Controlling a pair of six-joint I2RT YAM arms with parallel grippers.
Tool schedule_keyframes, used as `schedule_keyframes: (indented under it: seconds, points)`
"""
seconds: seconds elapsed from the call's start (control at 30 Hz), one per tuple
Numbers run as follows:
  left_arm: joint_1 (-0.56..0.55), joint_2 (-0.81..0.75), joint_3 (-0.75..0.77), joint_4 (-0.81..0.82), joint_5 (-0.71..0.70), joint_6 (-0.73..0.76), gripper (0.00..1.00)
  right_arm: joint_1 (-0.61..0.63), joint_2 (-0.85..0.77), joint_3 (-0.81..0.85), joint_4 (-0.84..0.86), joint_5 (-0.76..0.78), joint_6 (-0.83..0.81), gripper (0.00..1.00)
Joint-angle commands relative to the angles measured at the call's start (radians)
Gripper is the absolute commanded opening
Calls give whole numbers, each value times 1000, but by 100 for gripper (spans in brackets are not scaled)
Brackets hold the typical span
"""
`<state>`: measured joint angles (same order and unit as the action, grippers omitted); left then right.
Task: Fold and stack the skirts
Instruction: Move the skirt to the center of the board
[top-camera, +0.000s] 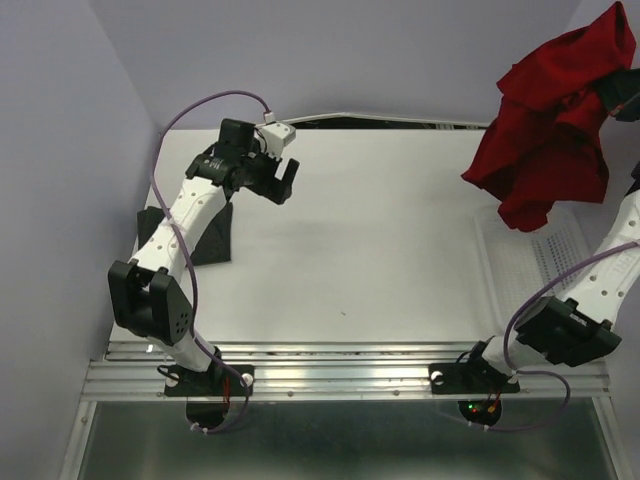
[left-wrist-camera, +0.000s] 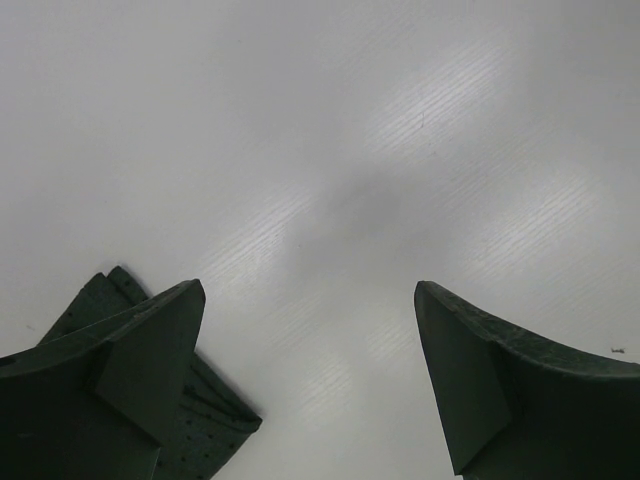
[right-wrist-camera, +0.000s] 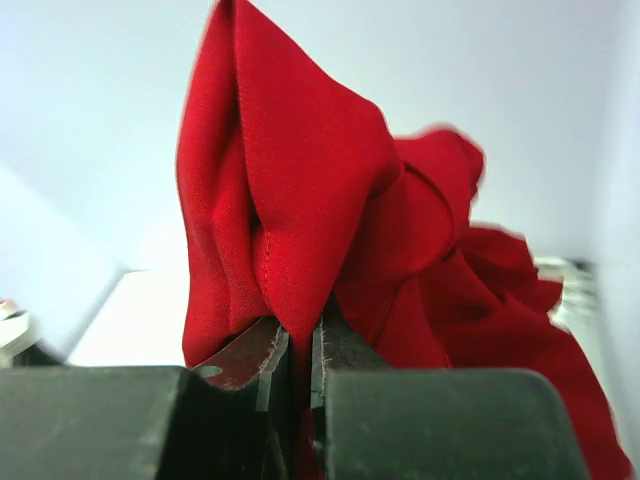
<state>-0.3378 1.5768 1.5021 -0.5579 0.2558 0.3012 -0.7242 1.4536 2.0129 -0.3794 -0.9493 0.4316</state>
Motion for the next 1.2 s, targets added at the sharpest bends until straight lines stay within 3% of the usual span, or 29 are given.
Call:
schedule_keyframes:
  seconds: [0.0, 0.13, 0.2, 0.4, 0.53, 0.77, 0.93, 1.13, 1.17]
  points:
    - [86, -15, 76, 23, 135, -62, 98, 127, -30, -75, 527, -152, 293, 1]
    - [146, -27, 86, 47, 240, -89, 98, 375, -84, -181, 556, -92, 202, 1]
    - [158, -31, 87, 50, 260, -91, 98, 536, -75, -186, 447, -16, 90, 1]
    - [181, -67, 63, 67, 269, -93, 98, 808, 17, -192, 191, 134, -171, 1]
    - [201, -100, 26, 84, 275, -90, 98, 971, 47, -377, 132, 231, -306, 1]
    - [221, -136, -32, 32, 287, -25, 98, 1083, 132, -625, 140, 304, -402, 1]
    - [241, -167, -40, -14, 380, 28, 95, 1094, 201, -553, 88, 242, -419, 1]
    - [241, -242, -111, 4, 586, 116, 92, 1241, 384, -376, -36, 192, -519, 1]
    - [241, -274, -127, 25, 620, 143, 92, 1262, 416, -358, -68, 182, -522, 10]
